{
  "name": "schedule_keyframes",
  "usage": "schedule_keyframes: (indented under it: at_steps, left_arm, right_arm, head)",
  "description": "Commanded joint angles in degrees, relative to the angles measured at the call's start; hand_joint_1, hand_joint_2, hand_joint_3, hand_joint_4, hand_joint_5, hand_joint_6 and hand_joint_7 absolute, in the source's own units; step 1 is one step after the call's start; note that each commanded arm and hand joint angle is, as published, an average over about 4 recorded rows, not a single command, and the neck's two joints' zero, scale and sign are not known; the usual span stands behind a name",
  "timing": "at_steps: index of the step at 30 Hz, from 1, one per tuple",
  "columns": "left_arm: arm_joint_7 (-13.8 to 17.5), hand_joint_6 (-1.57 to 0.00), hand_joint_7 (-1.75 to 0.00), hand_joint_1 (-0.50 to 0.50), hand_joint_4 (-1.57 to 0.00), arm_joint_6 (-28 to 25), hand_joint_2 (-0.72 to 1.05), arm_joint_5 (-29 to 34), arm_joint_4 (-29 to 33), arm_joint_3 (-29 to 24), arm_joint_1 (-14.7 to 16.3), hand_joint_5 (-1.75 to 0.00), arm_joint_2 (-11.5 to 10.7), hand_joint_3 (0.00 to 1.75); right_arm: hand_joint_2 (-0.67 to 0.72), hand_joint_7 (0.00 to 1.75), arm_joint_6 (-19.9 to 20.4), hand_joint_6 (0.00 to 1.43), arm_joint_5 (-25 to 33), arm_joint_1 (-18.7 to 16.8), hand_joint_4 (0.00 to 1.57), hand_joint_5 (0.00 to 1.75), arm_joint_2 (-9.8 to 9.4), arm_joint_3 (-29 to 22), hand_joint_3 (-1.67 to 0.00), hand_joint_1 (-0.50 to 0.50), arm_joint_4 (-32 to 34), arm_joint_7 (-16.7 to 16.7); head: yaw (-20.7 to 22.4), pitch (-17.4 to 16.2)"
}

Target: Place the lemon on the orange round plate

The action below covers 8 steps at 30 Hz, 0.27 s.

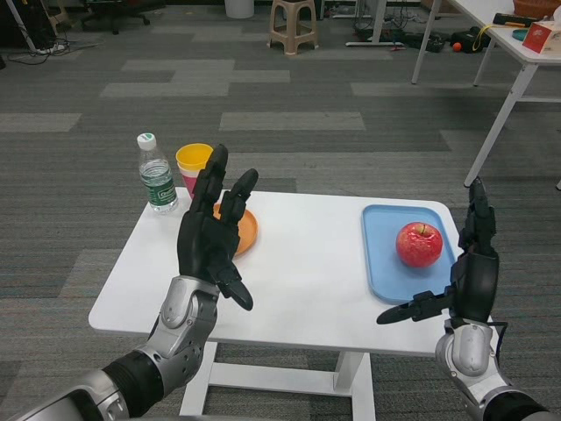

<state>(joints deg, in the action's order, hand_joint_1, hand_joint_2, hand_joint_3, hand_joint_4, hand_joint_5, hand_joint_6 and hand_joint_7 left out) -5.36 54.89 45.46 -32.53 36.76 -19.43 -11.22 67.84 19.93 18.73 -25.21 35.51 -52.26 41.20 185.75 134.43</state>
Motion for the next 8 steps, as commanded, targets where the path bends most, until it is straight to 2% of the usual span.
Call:
schedule_keyframes:
  at_steps: [1,5,8]
  left_arm:
    - [0.26,0.0,0.0,0.5,0.0,-0.44,-0.55,0.16,0.62,0.29,-1.05,-0.62,-0.3,0.09]
    - [0.61,0.0,-0.05,0.5,0.0,-0.93,-0.5,0.16,0.62,0.47,-1.27,-0.62,-0.43,0.09]
    - [0.61,0.0,-0.07,0.5,0.0,-0.93,-0.46,0.22,0.56,0.57,-1.37,-0.41,-0.47,0.09]
  right_arm:
    - [0.47,0.0,0.01,0.0,0.28,-0.01,0.11,0.0,0.3,-0.36,0.0,-0.21,-0.13,0.02]
    - [0.47,0.0,0.01,0.0,0.28,-0.01,0.11,0.0,0.34,-0.44,0.0,-0.21,-0.17,0.02]
    - [0.47,0.0,0.01,0.0,0.28,-0.01,0.11,0.0,0.34,-0.44,0.0,-0.21,-0.21,0.02]
  head:
    - [-0.02,-0.04]
    - [-0.07,0.03]
    - [-0.17,0.11]
